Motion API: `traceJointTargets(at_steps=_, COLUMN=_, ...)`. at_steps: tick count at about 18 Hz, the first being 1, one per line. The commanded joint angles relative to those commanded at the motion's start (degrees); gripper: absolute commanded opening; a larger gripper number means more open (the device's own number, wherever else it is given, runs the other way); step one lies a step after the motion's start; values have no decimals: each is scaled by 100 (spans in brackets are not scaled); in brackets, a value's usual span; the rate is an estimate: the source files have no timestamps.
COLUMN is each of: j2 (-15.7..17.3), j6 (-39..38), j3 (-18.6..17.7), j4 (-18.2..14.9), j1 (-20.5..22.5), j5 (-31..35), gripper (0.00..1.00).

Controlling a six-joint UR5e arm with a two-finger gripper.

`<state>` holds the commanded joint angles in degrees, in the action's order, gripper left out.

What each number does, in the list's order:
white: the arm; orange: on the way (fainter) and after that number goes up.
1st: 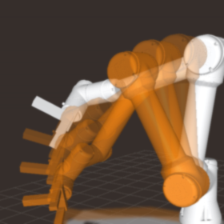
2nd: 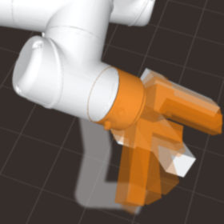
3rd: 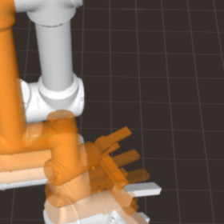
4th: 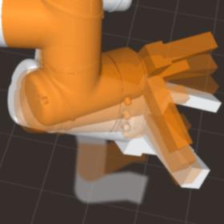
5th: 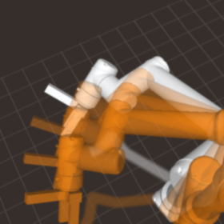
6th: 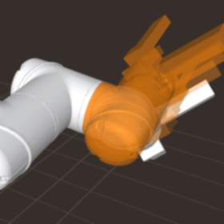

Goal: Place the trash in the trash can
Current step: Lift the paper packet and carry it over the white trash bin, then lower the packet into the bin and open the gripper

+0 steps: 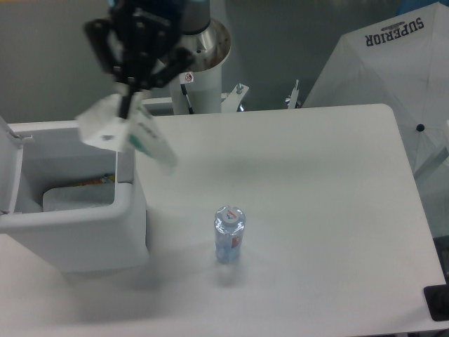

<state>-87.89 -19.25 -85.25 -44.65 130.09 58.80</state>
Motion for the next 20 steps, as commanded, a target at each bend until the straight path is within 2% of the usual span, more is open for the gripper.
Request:
traceJointTargets(at_steps=10, j2=-114, j6=-132, j3=-79, j4=-26, j1=-519, j5=-9, gripper=0)
traceJointTargets(at_steps=20, j2=-483, j6=-114, j3=-492, j4=-26, j1=-651, j5=35, gripper=0)
